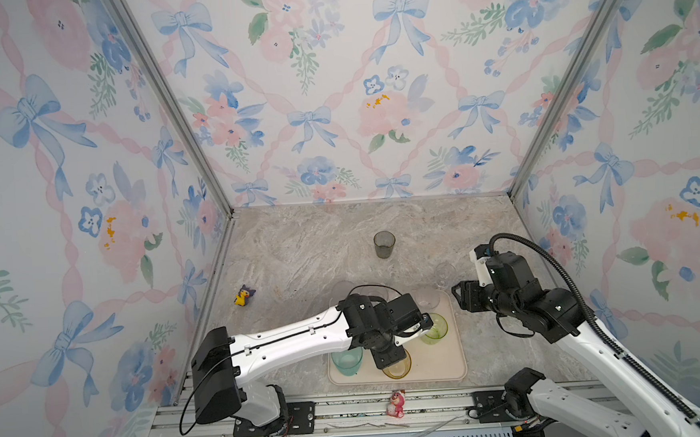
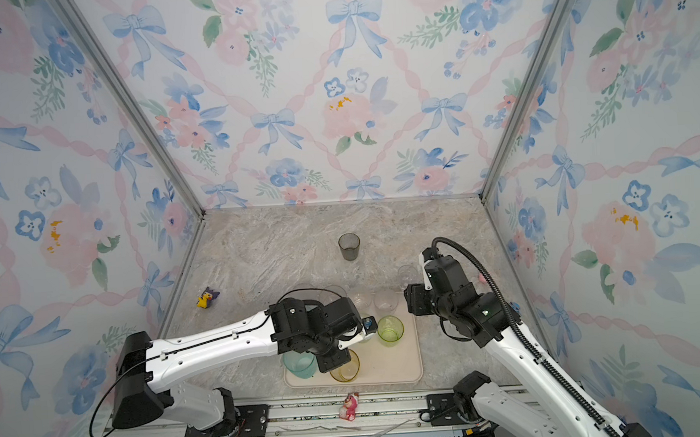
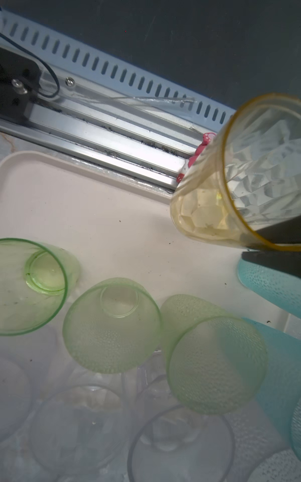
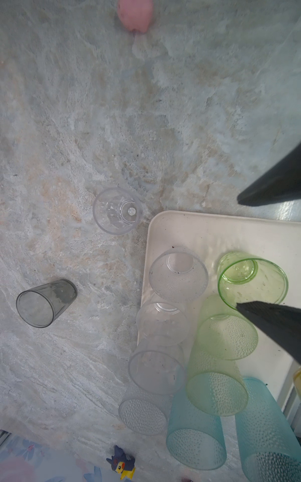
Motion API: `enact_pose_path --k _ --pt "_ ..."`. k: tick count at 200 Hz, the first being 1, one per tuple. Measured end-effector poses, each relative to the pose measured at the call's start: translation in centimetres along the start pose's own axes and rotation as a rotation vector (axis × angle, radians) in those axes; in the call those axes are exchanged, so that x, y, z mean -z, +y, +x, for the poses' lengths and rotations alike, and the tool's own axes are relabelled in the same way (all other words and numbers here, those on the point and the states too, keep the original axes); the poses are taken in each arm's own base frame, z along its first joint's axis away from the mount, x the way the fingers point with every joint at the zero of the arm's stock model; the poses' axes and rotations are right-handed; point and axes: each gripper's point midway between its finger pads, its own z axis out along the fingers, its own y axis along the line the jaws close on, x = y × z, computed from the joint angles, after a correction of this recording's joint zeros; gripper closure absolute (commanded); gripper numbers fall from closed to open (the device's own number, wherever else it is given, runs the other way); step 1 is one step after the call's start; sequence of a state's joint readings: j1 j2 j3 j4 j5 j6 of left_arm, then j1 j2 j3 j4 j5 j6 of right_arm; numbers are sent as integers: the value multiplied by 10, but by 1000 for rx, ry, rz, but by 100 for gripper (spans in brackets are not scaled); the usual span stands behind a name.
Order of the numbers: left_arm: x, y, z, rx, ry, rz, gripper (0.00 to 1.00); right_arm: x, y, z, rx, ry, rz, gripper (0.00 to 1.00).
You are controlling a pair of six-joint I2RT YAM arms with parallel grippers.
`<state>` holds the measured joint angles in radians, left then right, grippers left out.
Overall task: Place the glasses into the tray
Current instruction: 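Carry the yellow cup with the left gripper over the tray's near edge, then lower the yellow cup onto the tray and open the left gripper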
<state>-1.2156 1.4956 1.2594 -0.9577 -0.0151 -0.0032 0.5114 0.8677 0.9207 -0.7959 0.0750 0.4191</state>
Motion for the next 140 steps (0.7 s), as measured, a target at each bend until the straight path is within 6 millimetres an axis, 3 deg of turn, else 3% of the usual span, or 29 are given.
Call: enact_pose_path --k 56,140 --pt "-25 11 11 32 83 -7 100 -5 -2 6 2 20 9 39" --pt "-38 24 16 62 119 -24 100 -20 -5 15 10 74 33 39"
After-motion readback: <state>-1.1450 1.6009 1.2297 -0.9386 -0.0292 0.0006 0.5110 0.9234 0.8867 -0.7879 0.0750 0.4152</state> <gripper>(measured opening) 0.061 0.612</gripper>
